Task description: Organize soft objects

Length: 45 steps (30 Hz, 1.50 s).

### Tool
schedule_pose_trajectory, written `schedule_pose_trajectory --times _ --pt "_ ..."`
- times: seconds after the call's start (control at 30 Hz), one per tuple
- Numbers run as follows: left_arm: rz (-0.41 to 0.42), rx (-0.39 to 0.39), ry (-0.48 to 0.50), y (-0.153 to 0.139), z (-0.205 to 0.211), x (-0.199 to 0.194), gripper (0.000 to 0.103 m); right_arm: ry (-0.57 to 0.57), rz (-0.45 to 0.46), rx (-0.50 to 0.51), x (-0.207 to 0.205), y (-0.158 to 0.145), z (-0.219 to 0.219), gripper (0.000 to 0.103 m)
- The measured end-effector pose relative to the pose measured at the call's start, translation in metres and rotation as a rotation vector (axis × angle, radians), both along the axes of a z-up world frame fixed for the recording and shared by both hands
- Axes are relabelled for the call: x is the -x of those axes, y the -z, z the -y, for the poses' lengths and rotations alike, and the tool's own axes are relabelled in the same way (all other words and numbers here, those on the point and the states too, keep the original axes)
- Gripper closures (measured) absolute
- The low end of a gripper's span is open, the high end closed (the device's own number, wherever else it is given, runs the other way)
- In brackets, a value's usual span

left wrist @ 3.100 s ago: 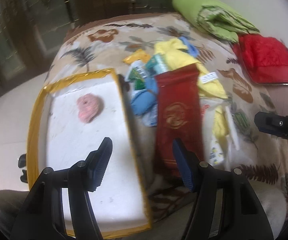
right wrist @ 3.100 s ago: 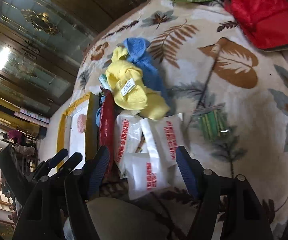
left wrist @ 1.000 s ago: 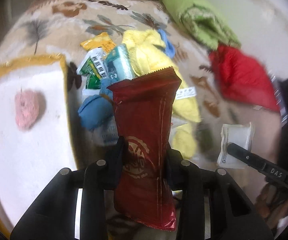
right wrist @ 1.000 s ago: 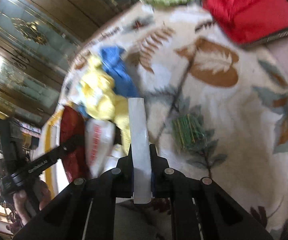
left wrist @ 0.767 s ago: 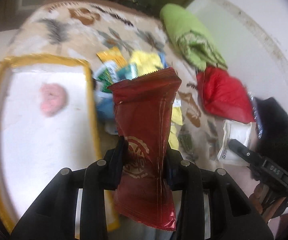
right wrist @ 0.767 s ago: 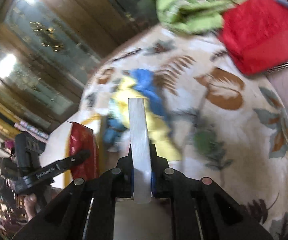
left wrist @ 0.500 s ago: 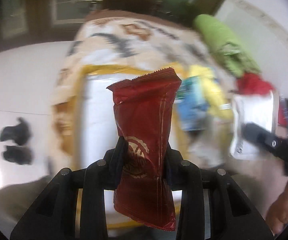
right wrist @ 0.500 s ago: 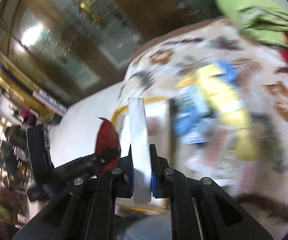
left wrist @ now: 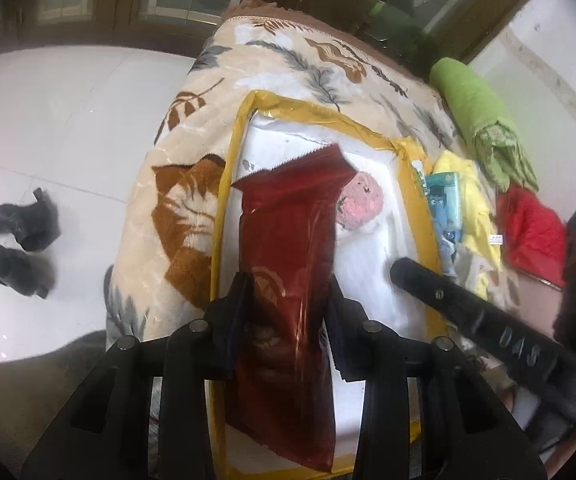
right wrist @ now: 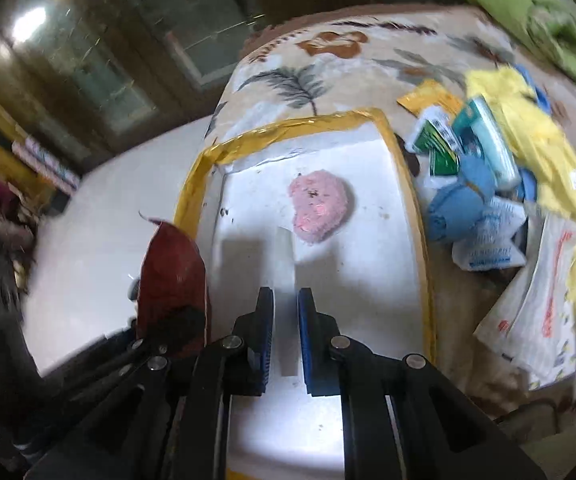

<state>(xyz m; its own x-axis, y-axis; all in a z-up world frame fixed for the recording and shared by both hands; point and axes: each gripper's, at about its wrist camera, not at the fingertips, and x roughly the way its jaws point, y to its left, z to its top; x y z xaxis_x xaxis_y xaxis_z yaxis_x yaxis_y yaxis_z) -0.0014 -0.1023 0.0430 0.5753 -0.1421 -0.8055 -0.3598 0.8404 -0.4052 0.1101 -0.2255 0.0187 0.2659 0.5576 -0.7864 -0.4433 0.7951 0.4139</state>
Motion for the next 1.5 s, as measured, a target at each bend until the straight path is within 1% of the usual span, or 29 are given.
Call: schedule_pose_trajectory --times 0.03,0.1,0.13,0.17,0.2,0.23,0.27,0.3,0.37,0.5,0.57,0.63,0.7,0.8,0.87,0.93,1.0,1.07,1.1,1.17,1.2,1.27,1.3,1.33,1.37,1.4,1.43,1.47,1.5 --pt "-0.002 0.022 0.012 0.0 0.001 0.001 0.066 0.006 -0.034 -0.056 -0.003 0.001 0.005 0.089" --pt "0.017 0.059 0.039 -0.003 0.004 0.0 0.065 0.015 -0.073 -0.144 0.003 0.0 0.012 0.089" --pt "0.037 0.065 0.05 -0.006 0.007 0.002 0.061 0.028 -0.08 -0.172 0.004 -0.002 0.016 0.088" --pt "0.067 0.053 0.06 -0.012 0.01 0.004 0.058 0.038 -0.08 -0.189 0.005 -0.004 0.019 0.084" --pt "0.094 0.033 0.063 -0.018 0.014 0.007 0.048 0.044 -0.078 -0.215 0.005 -0.007 0.023 0.068" --pt "0.114 0.008 0.061 -0.022 0.017 0.009 0.038 0.044 -0.073 -0.244 0.006 -0.01 0.025 0.047" --pt "0.132 -0.018 0.059 -0.027 0.022 0.012 0.036 0.049 -0.061 -0.275 0.008 -0.013 0.029 0.038" --pt "0.139 -0.025 0.065 -0.028 0.026 0.014 0.036 0.064 -0.044 -0.285 0.009 -0.015 0.033 0.03" --pt "0.148 -0.037 0.082 -0.031 0.032 0.017 0.036 0.073 -0.034 -0.277 0.007 -0.018 0.036 0.03" --pt "0.161 -0.091 0.086 -0.034 0.043 0.021 0.036 0.081 -0.069 -0.301 0.0 -0.013 0.039 0.03" --pt "0.164 -0.12 0.082 -0.035 0.047 0.02 0.036 0.091 -0.094 -0.326 -0.002 -0.012 0.044 0.03" --pt "0.162 -0.131 0.085 -0.034 0.05 0.018 0.036 0.099 -0.106 -0.377 -0.004 -0.013 0.051 0.03" --pt "0.155 -0.148 0.094 -0.033 0.056 0.016 0.036 0.105 -0.087 -0.39 -0.005 -0.016 0.056 0.03" --pt "0.152 -0.172 0.096 -0.031 0.064 0.015 0.036 0.106 -0.075 -0.37 -0.005 -0.018 0.059 0.03" --pt "0.14 -0.154 0.092 -0.032 0.068 0.012 0.036 0.149 -0.067 -0.392 -0.004 -0.024 0.072 0.03" --pt "0.129 -0.146 0.099 -0.037 0.075 0.008 0.036 0.208 -0.031 -0.439 -0.006 -0.036 0.093 0.03" --pt "0.144 -0.114 0.1 -0.046 0.083 0.008 0.036 0.239 0.005 -0.485 -0.009 -0.043 0.11 0.03" --pt "0.154 -0.088 0.127 -0.056 0.093 0.006 0.036 0.261 0.033 -0.494 -0.014 -0.045 0.121 0.03" --pt "0.153 -0.095 0.147 -0.062 0.101 0.006 0.036 0.268 0.018 -0.506 -0.018 -0.04 0.125 0.03" --pt "0.139 -0.116 0.187 -0.071 0.112 0.009 0.036 0.286 -0.042 -0.534 -0.026 -0.028 0.129 0.03" --pt "0.116 -0.132 0.2 -0.076 0.116 0.015 0.036 0.287 -0.073 -0.545 -0.03 -0.022 0.129 0.03" --pt "0.075 -0.121 0.204 -0.087 0.119 0.034 0.037 0.296 -0.097 -0.569 -0.032 -0.02 0.132 0.03" --pt "0.051 -0.112 0.208 -0.094 0.119 0.053 0.037 0.296 -0.096 -0.568 -0.031 -0.021 0.132 0.03" --pt "0.037 -0.143 0.212 -0.101 0.121 0.073 0.037 0.291 -0.094 -0.562 -0.03 -0.023 0.131 0.03" --pt "0.006 -0.253 0.2 -0.11 0.125 0.098 0.037 0.281 -0.094 -0.557 -0.029 -0.024 0.129 0.03" --pt "-0.078 -0.392 0.185 -0.114 0.13 0.131 0.036 0.269 -0.086 -0.552 -0.027 -0.027 0.125 0.03" --pt "-0.086 -0.497 0.131 -0.116 0.13 0.162 0.036 0.264 -0.075 -0.549 -0.025 -0.03 0.124 0.03" --pt "-0.044 -0.543 0.02 -0.113 0.123 0.189 0.036 0.266 -0.06 -0.556 -0.021 -0.033 0.124 0.03" --pt "-0.029 -0.481 -0.001 -0.105 0.115 0.19 0.036 0.261 -0.04 -0.565 -0.017 -0.038 0.122 0.03"
